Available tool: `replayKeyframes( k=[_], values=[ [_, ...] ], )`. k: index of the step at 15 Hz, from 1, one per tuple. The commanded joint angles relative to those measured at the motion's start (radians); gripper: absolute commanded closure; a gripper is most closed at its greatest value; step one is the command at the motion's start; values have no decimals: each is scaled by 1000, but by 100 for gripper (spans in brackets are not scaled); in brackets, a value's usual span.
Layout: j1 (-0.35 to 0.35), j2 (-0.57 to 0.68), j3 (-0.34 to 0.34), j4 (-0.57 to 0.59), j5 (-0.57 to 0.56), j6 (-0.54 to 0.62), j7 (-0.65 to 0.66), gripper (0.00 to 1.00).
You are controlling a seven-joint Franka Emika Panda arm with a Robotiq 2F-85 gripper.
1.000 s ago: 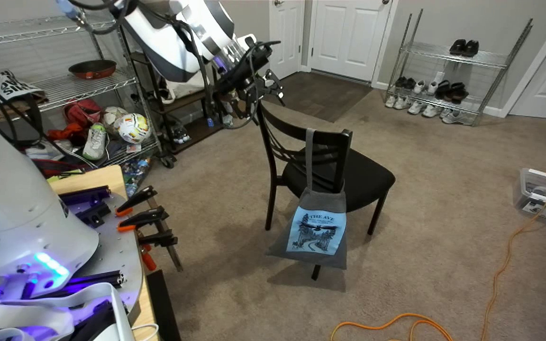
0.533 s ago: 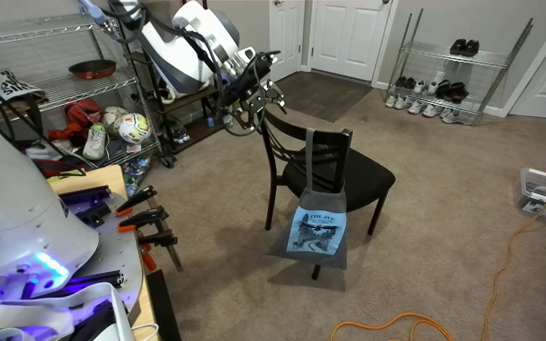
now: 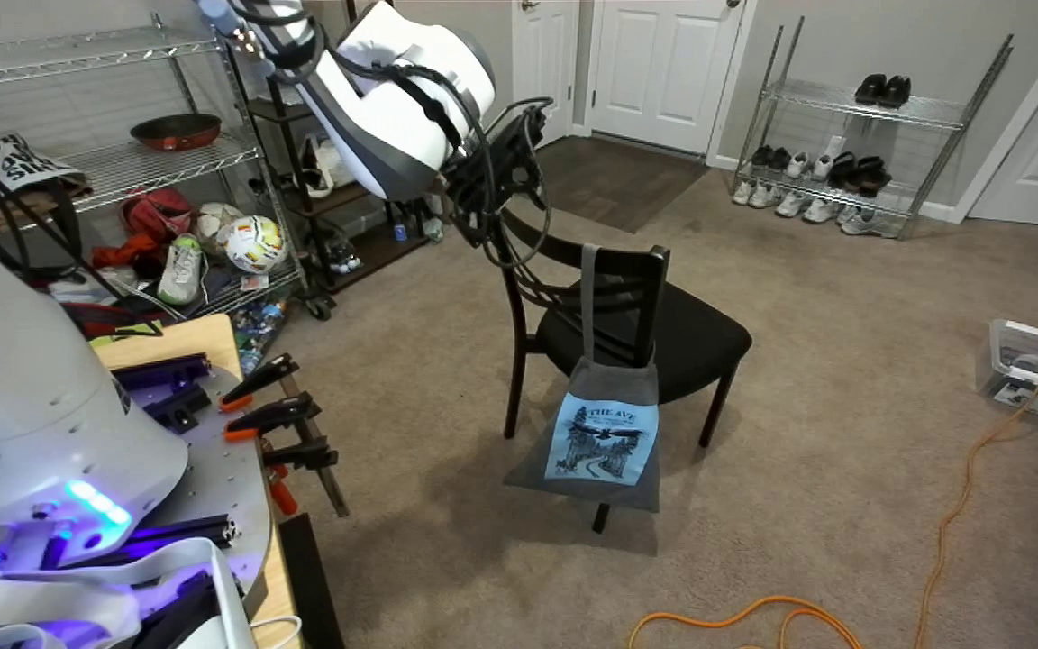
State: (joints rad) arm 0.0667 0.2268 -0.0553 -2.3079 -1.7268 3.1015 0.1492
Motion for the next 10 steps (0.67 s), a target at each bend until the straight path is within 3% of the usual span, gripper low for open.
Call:
replayKeyframes(
  k=[1,5,10],
  values=[
    [-50,41,-20,42,-66,167,-32,0],
    [-73,79,-37,66,-72,237,-46,0],
    [-56,30,-26,36,-59,100,13,0]
  ],
)
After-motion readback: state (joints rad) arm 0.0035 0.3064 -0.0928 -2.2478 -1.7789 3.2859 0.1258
